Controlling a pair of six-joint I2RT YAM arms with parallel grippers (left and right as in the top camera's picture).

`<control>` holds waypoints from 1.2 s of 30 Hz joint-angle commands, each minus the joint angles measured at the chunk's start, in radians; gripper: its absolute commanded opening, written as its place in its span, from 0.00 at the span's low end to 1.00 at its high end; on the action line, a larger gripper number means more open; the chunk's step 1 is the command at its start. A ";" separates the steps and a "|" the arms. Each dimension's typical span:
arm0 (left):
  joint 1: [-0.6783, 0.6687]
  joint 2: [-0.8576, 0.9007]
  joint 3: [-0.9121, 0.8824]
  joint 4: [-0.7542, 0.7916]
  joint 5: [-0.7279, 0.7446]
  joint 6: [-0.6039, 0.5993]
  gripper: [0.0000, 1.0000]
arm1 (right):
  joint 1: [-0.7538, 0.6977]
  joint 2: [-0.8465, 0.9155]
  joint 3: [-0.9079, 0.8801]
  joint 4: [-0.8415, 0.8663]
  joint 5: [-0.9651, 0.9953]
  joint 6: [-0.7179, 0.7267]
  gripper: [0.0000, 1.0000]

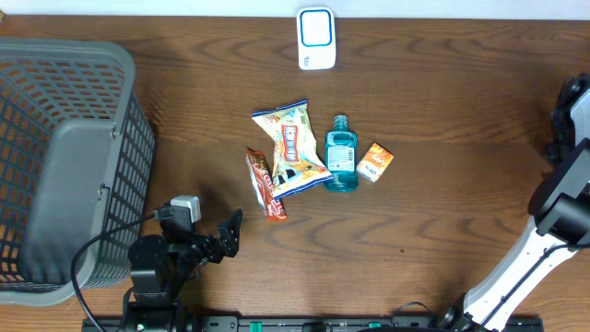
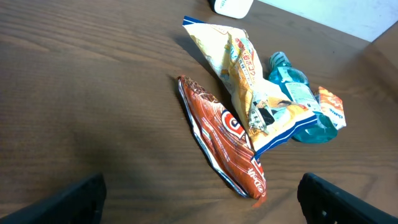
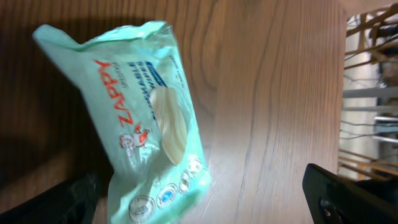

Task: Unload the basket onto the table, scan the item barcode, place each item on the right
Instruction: 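Reach the right gripper back toward the orange tissue pack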

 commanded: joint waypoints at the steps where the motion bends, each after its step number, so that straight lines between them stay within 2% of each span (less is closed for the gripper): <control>1: -0.004 -0.001 -0.015 -0.025 0.010 -0.009 0.99 | 0.034 -0.153 0.003 -0.004 -0.024 0.056 0.99; 5: -0.004 -0.001 -0.015 -0.025 0.010 -0.009 0.99 | 0.108 -0.272 0.003 -0.005 -0.086 0.050 0.99; 10: -0.004 -0.001 -0.015 -0.025 0.010 -0.009 0.98 | 0.259 -0.401 0.003 0.006 -0.311 -0.021 0.99; 15: -0.004 -0.001 -0.015 -0.025 0.010 -0.009 0.98 | 0.415 -0.415 0.002 0.046 -0.592 -0.155 0.99; 19: -0.004 -0.001 -0.015 -0.025 0.010 -0.009 0.98 | 0.536 -0.381 0.000 0.018 -0.626 -0.252 0.99; 21: -0.004 -0.001 -0.015 -0.025 0.010 -0.009 0.99 | 0.590 -0.366 -0.002 -0.003 -0.632 -0.323 0.88; 26: -0.004 -0.001 -0.015 -0.025 0.010 -0.009 0.98 | 0.682 -0.355 -0.058 0.010 -0.817 -0.534 0.72; 27: -0.004 -0.001 -0.015 -0.025 0.010 -0.009 0.98 | 0.692 -0.355 -0.079 0.017 -0.880 -0.572 0.99; 31: -0.004 -0.001 -0.015 -0.025 0.010 -0.009 0.98 | 0.702 -0.356 -0.202 0.094 -1.023 -0.632 0.99; 34: -0.004 -0.001 -0.015 -0.025 0.010 -0.009 0.98 | 0.681 -0.356 -0.328 0.176 -1.050 -0.601 0.88; 36: -0.004 -0.001 -0.015 -0.025 0.010 -0.009 0.99 | 0.663 -0.356 -0.392 0.213 -1.065 -0.568 0.73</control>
